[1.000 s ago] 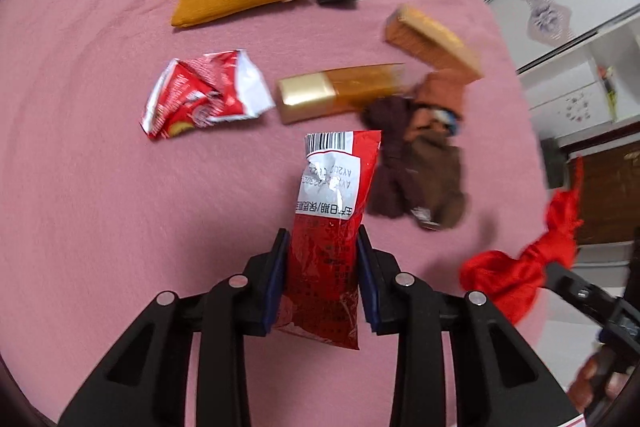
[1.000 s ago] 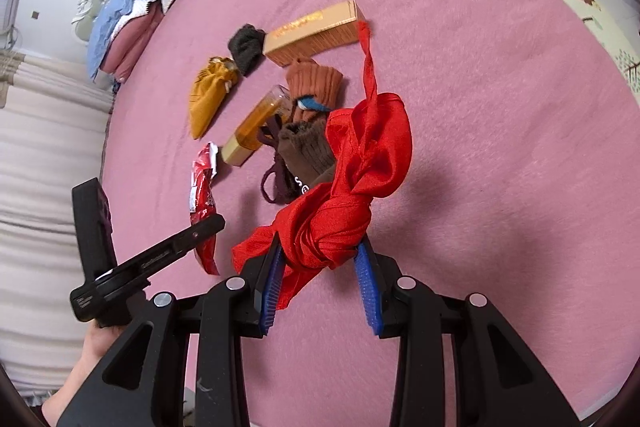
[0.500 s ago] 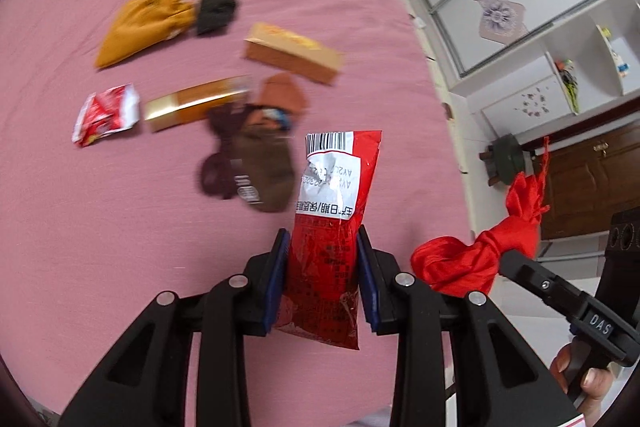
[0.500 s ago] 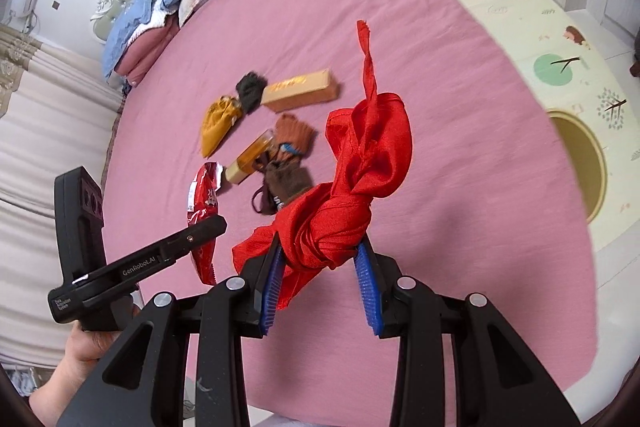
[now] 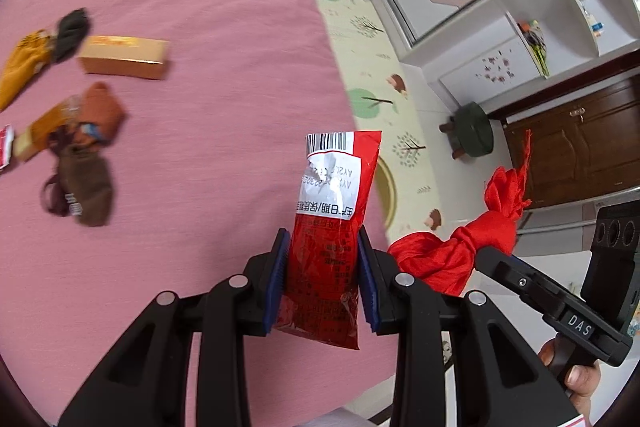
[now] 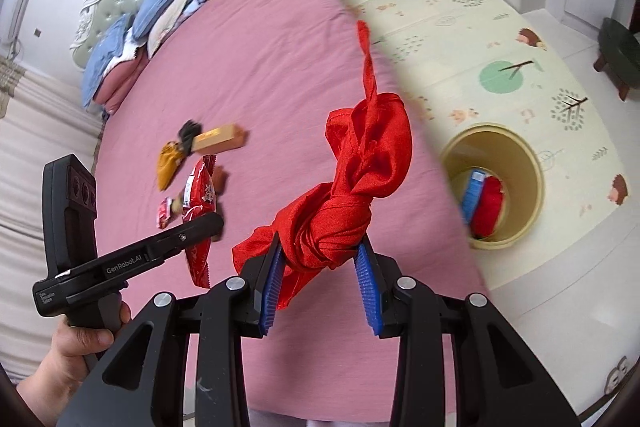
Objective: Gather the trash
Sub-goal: 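Carry both red items to the yellow bin and open both tools over it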
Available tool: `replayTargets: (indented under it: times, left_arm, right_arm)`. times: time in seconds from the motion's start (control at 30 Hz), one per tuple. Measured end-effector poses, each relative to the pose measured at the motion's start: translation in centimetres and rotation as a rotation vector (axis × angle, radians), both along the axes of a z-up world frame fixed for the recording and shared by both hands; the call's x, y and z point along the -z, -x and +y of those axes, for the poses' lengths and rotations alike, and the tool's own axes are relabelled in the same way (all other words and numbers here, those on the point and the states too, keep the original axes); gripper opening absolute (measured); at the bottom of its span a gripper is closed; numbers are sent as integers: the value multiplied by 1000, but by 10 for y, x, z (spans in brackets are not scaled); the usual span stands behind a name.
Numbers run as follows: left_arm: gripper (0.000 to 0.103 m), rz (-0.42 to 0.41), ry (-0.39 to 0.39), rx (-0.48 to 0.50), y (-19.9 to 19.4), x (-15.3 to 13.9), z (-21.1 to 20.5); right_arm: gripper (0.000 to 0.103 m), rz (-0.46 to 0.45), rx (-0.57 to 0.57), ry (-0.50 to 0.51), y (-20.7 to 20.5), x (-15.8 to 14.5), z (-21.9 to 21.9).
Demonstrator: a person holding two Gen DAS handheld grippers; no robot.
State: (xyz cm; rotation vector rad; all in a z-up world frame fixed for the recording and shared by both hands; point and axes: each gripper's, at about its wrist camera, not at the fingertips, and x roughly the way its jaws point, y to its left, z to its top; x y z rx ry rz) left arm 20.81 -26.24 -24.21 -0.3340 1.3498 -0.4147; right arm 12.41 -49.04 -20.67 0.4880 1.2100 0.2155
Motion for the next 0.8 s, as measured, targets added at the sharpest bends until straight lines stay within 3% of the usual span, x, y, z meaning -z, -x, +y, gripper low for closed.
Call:
replayTargets:
  times: [0.3,0.63,0.7,0.77,0.8]
  left_arm:
    - [33,42,-6,151,-23,21,-117]
    - [35,84,24,306,-51,44,-217]
    - [43,76,26,320,-58,43,-230]
    - [79,80,39,322,-65,42,-239]
    - [81,71,27,308,-69,40,-242]
  right_arm:
    - [34,42,129,23,6,21,-97]
    - [36,83,217,69,-2,48,-164]
    - [42,69,236,75,-5,48,-173]
    - [49,75,263,101,-8,50,-184]
    - [49,75,274,103,-9,51,-190]
